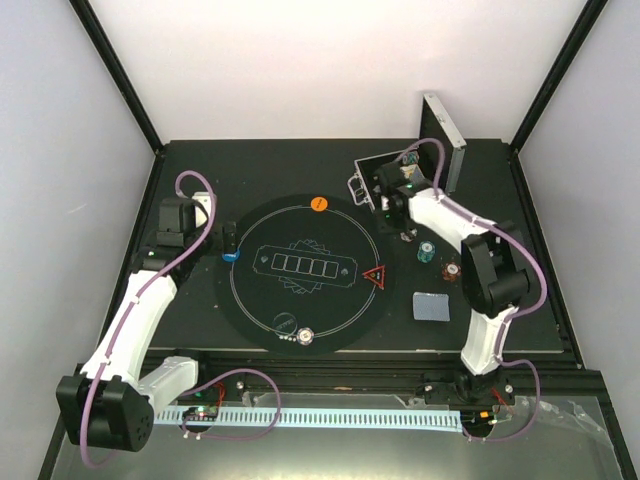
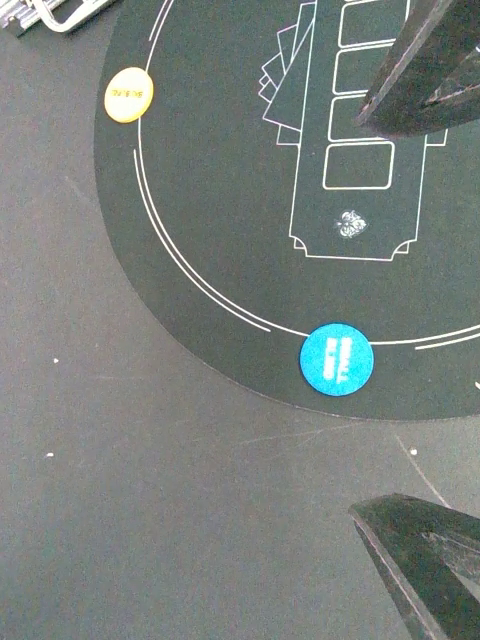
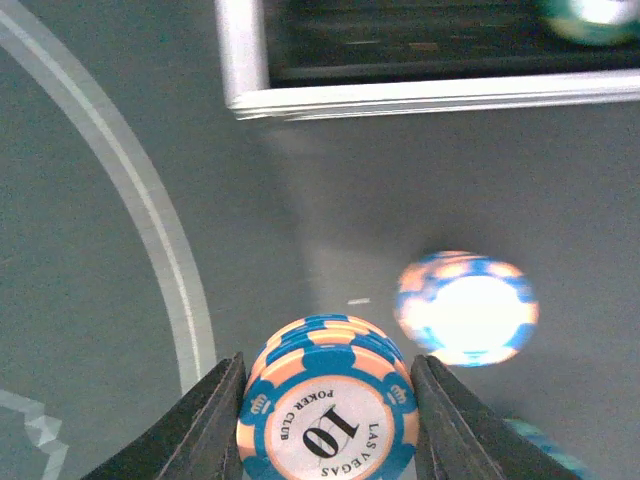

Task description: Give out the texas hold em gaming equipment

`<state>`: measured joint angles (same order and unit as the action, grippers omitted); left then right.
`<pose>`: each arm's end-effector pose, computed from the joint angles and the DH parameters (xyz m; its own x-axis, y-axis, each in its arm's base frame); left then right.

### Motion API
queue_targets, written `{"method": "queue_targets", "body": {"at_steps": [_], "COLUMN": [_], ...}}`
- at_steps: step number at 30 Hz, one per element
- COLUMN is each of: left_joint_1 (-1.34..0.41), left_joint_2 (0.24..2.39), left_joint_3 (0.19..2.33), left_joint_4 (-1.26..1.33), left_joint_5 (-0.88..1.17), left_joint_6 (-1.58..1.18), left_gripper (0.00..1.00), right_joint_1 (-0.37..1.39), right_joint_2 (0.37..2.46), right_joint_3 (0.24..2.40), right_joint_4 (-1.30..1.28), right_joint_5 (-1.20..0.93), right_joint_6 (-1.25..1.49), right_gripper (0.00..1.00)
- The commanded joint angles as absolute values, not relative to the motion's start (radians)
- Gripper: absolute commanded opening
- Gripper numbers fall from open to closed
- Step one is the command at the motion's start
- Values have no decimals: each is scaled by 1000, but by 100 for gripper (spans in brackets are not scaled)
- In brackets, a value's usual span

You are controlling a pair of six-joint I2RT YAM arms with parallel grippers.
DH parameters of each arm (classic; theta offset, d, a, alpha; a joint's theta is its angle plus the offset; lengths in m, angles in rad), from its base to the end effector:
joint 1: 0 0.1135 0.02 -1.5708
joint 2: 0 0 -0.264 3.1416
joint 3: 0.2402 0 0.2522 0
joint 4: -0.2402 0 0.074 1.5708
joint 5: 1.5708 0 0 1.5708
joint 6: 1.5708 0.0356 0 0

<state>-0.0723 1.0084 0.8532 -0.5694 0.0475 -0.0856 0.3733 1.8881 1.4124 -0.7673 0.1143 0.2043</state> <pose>0.2119 -0.0170 0.2856 -0.6679 -0.0372 -0.7433 0.0507 0.9941 -0.0954 0.3579 0.1358 0.2019 -0.9298 -0.1477 -0.3372 -0.1424 0.9890 -0.0404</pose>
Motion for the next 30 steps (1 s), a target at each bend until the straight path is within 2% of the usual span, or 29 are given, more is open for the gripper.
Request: {"method": "queue_targets", "body": {"at_steps": [1, 7, 12, 17, 22, 30], "left_joint_1": [-65, -57, 76, 200, 214, 214], "left_joint_2": [1018, 1022, 1019, 1013, 1007, 1017], "left_joint_3": [871, 876, 872, 882, 878, 886], "left_joint_4": [-566, -584, -584, -591, -585, -593], "left_joint_5": [57, -46, -72, -103, -80, -68], "left_joint_6": [-77, -111, -126, -147, -149, -149], "left_gripper": [99, 99, 99, 99, 99, 99], "right_joint_1": [568, 816, 950, 1024, 1063, 1085], "right_joint_2": [1879, 2023, 2188, 2331, 2443, 2541], "right_joint_3": [1442, 1608, 1841, 2061, 2239, 2372], "right_joint_4": [-798, -836, -888, -927, -941, -890], "right_joint_5": [101, 83, 70, 44, 11, -27], "right_joint_6": [209, 243, 252, 251, 234, 223], "right_gripper": [39, 39, 39, 39, 40, 40]}}
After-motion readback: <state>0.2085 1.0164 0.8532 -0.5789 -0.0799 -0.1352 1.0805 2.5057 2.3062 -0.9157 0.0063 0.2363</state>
